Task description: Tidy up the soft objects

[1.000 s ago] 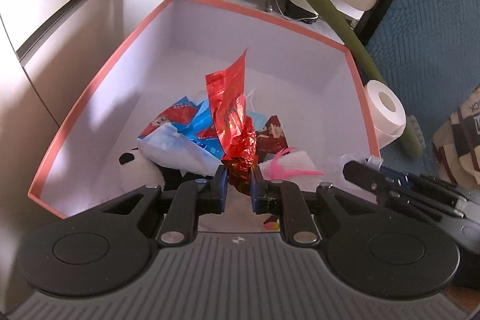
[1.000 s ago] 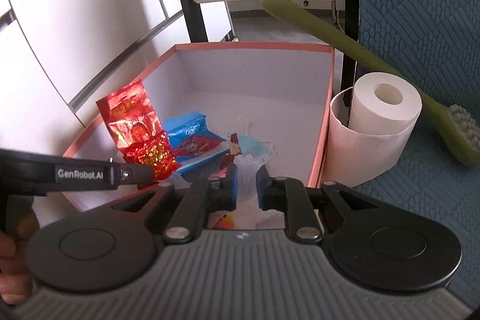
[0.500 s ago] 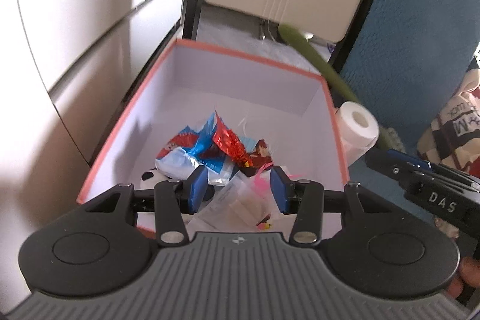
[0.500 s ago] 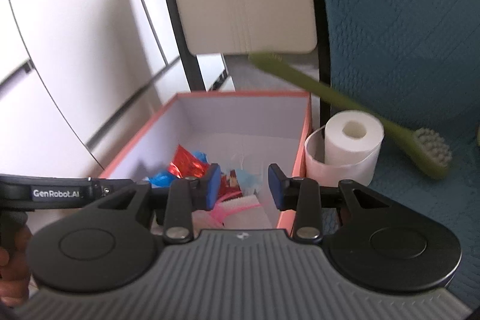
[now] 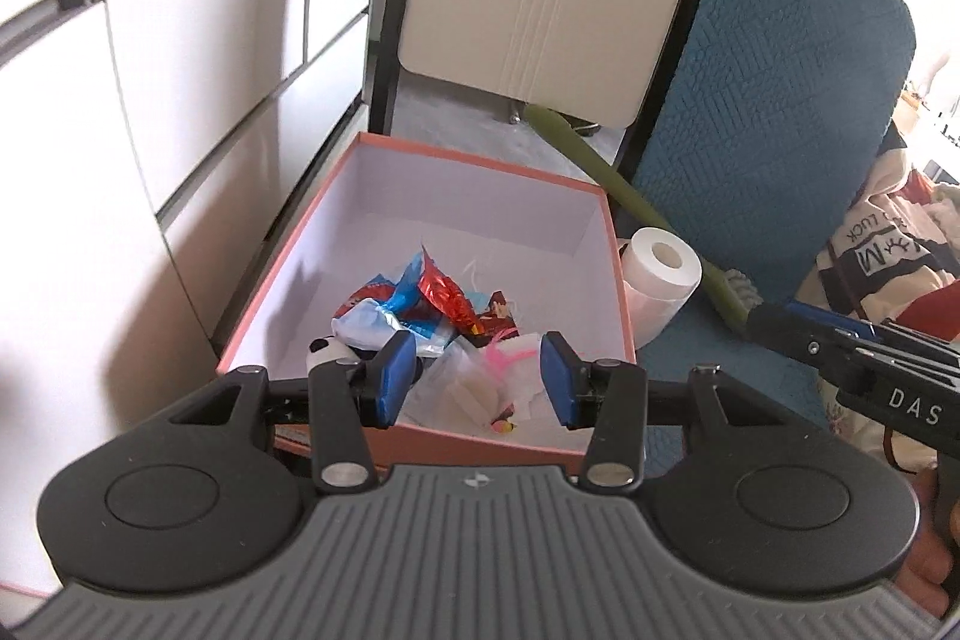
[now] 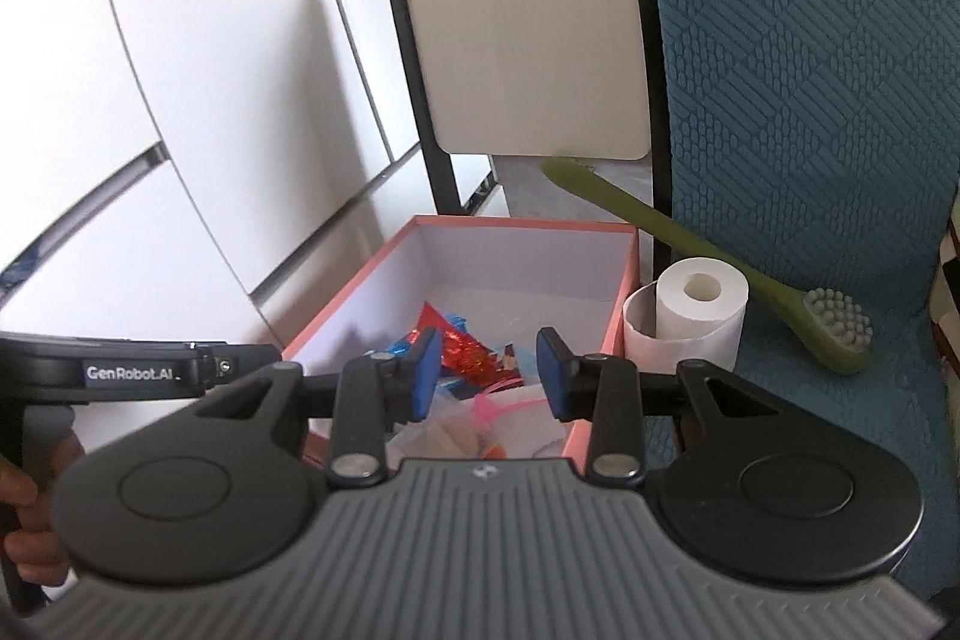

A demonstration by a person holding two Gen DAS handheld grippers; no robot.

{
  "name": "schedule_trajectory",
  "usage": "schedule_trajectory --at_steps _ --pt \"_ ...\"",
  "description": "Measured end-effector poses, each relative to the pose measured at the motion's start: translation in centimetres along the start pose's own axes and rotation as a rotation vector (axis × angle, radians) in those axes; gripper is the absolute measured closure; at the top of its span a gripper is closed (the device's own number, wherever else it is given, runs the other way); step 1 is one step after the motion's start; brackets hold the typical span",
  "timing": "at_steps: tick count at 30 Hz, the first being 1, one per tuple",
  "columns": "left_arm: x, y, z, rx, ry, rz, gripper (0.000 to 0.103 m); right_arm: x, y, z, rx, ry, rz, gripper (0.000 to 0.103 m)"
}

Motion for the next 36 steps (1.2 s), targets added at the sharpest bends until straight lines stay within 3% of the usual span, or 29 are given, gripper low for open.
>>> schedule_trajectory --at_steps 3,9,12,14,17,18,19,21,25,36 --pt "-0.3 0.7 1.4 -0.012 0.008 0.002 0.051 0.3 0.4 1.5 -0.011 -0.016 -0.005 0.065" --pt "-0.8 2.3 3.3 -0.018 0.006 -0.003 0.039 1.1 1.5 3.8 -0.010 -0.031 0.026 0.065" --pt "-0.8 2.8 4.5 -0.027 0.003 0.003 0.029 1.3 1.9 4.9 -0.012 -0.032 0.029 0.065" --pt "-0.6 3.0 5.3 -0.044 -0.002 0.010 0.016 1.5 2.1 5.6 -0.016 -0.025 0.031 0.065" --pt "-0.3 3.1 6.3 -0.056 -0.008 0.026 0.008 1.7 2.4 6.5 -0.017 -0.019 0.032 0.063" --pt "-0.1 3.1 6.7 -0.058 -0.006 0.033 0.007 1.9 2.4 6.7 -0.017 -0.018 0.036 0.050" --pt "0.1 3.1 6.9 -0.060 -0.006 0.036 0.005 2.0 2.5 6.9 -0.016 -0.017 0.040 0.027" --pt "0.4 3.1 7.4 -0.065 -0.015 0.035 0.003 2.2 2.5 7.2 -0.012 -0.020 0.041 0.002" --pt "0.6 3.3 8.2 -0.069 -0.030 0.027 0.001 2.3 2.5 8.2 -0.050 -0.002 0.029 0.000" --pt "1.3 3.9 9.1 -0.064 -0.026 0.059 0.000 2.7 2.5 9.1 -0.039 0.021 0.051 0.000"
Point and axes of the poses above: each gripper's, at about its wrist camera, not at the fingertips, and z roughly against the way its jaws point, x to its left, y to its underside, the point moved 4 cm from there along -z, roughly the way its jaws point, and after that the axes turned 7 degrees about -y, right-handed, at the moved point
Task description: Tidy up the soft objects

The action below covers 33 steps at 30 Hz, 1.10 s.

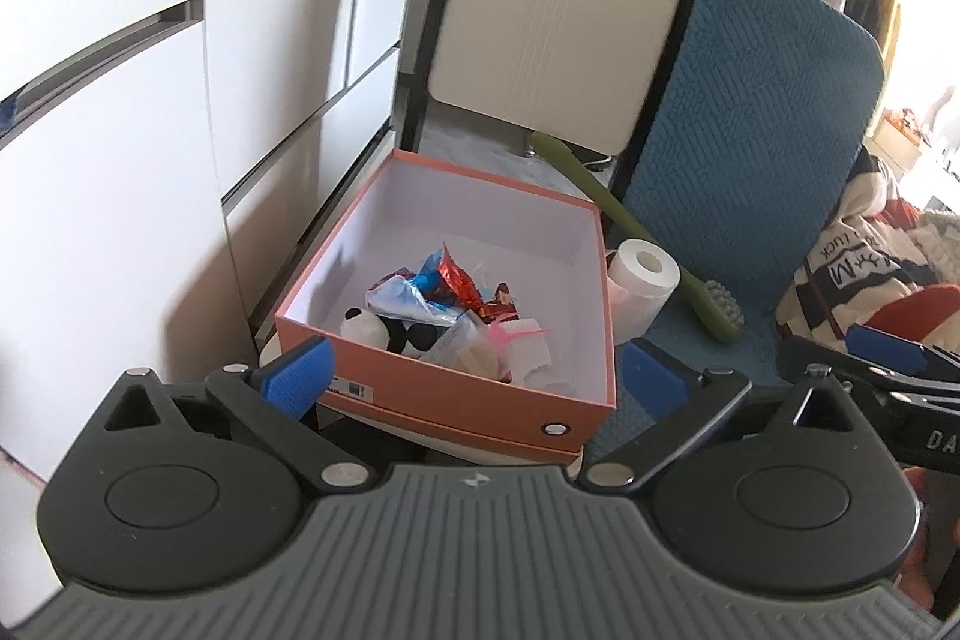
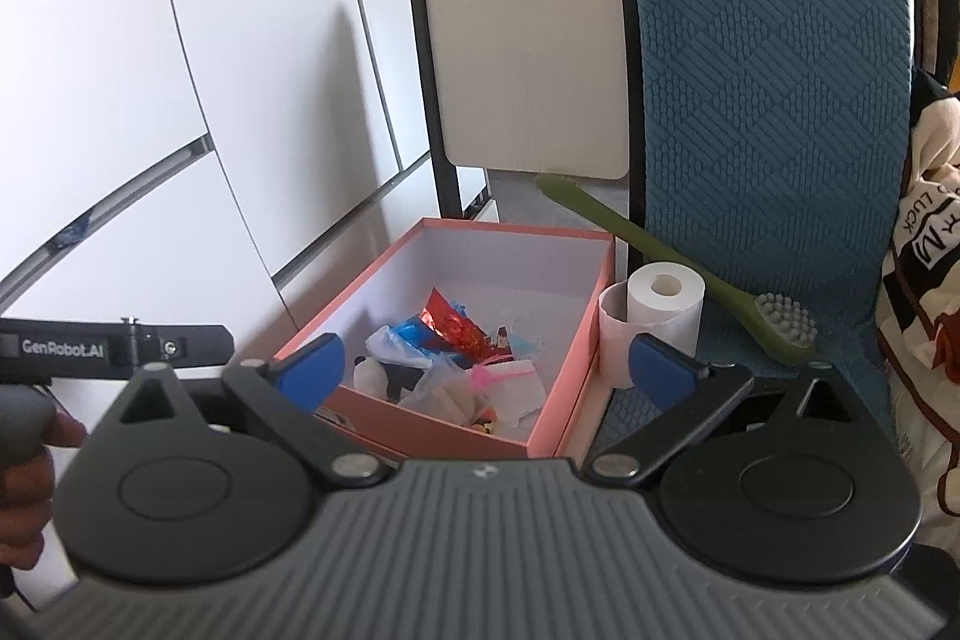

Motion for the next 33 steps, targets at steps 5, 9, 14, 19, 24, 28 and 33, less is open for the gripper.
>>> schedule_trajectory --at_steps 5,9,14,19,24,28,33 --pt "-0.1 0.2 0.3 0.017 -0.008 -0.010 0.000 0.4 -0.2 0.7 -0.007 0.003 0.014 0.000" --pt "0.0 0.1 0.6 0.021 -0.002 -0.007 0.000 0.5 -0.2 0.9 -0.006 0.004 0.015 0.000" --pt "-0.1 0.1 0.8 0.016 -0.001 -0.015 0.000 0.6 -0.1 1.2 -0.011 0.002 0.014 0.000" --pt "-0.1 0.3 0.9 0.021 0.008 -0.025 0.000 0.9 -0.1 1.4 -0.006 0.000 0.016 0.000" --pt "-0.1 0.2 0.9 0.015 0.007 -0.024 0.000 1.2 -0.1 1.4 -0.001 -0.002 0.022 0.000" --pt "-0.1 0.2 0.9 0.017 0.010 -0.027 0.000 1.1 -0.2 1.5 -0.002 0.001 0.020 0.000" --pt "0.0 0.4 0.7 0.024 0.008 -0.027 0.000 1.0 -0.2 1.4 -0.004 0.006 0.024 0.000"
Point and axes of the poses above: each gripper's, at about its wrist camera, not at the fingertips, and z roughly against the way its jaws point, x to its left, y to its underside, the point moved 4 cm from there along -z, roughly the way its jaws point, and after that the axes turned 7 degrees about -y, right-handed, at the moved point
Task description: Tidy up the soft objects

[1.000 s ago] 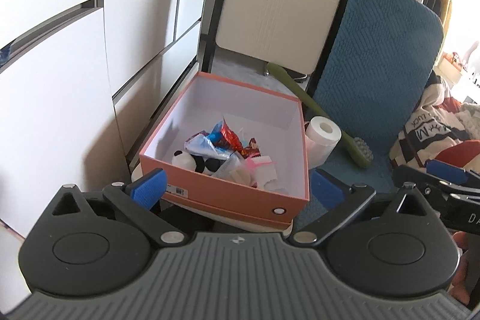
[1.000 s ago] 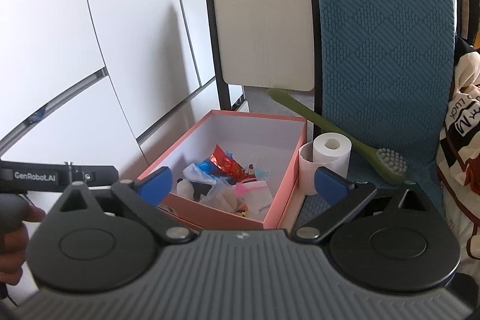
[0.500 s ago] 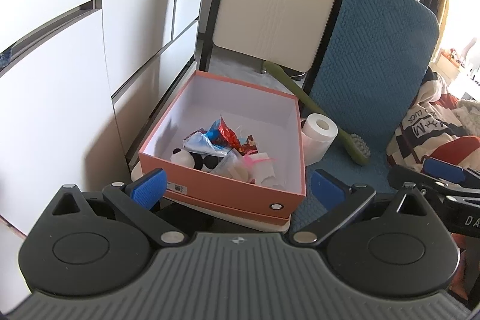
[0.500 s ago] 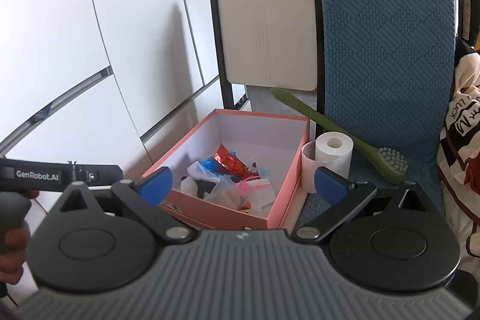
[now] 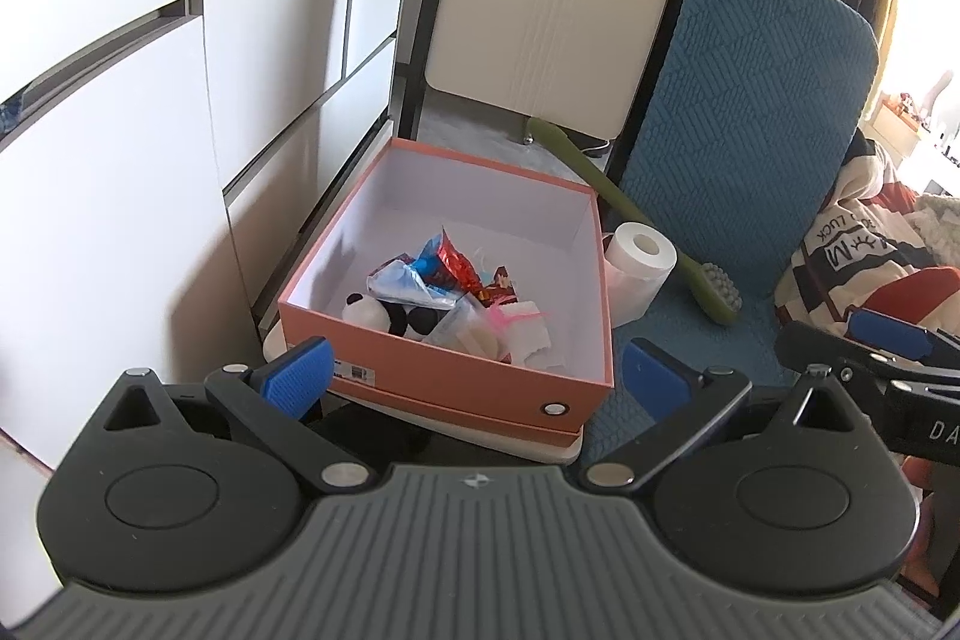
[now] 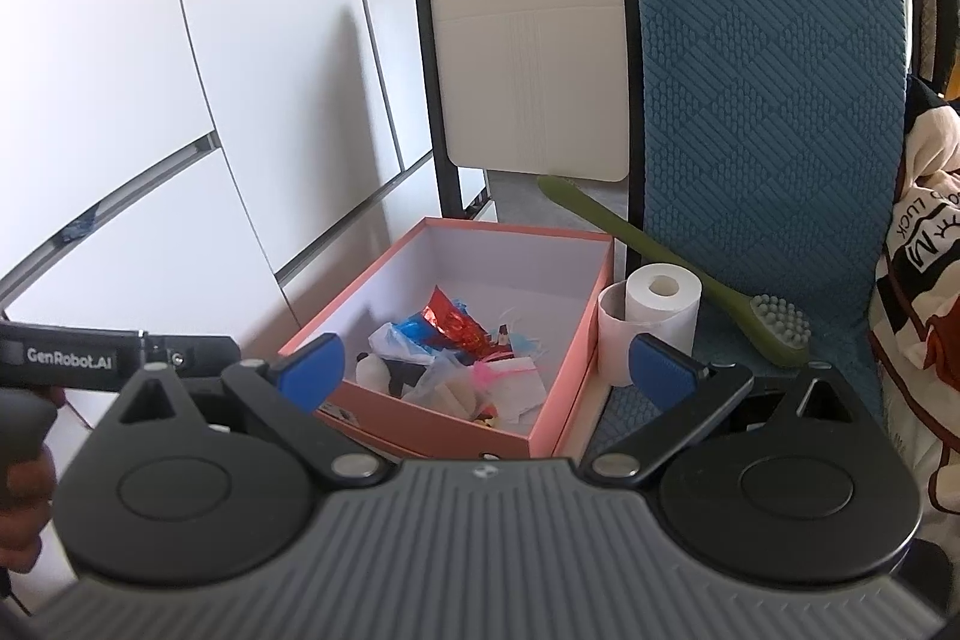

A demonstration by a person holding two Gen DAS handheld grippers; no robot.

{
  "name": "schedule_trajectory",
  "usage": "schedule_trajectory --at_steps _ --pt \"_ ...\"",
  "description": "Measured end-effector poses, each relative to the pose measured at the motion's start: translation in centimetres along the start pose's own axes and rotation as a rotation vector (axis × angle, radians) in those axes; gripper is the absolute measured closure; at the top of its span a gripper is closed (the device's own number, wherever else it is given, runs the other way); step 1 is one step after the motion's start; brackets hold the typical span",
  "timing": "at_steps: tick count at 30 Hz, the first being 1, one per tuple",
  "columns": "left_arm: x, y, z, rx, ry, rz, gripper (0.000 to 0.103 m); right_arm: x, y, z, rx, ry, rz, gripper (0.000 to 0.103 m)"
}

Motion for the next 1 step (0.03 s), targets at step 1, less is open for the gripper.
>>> schedule_trajectory --at_steps 1 --pt "0.09 0.01 -0.05 0.001 0.002 0.001 0.000 -0.03 0.04 -0.04 0.000 0.002 -0.002 0.000"
Point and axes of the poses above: each gripper's, at about its wrist camera, not at the fingertips, and z roughly against the way its jaws point, x to its left, y to its underside, the point moved 4 cm from there along -z, roughly the way its jaws point, and after that the axes turned 7 degrees about -y, right-handed, at the moved point
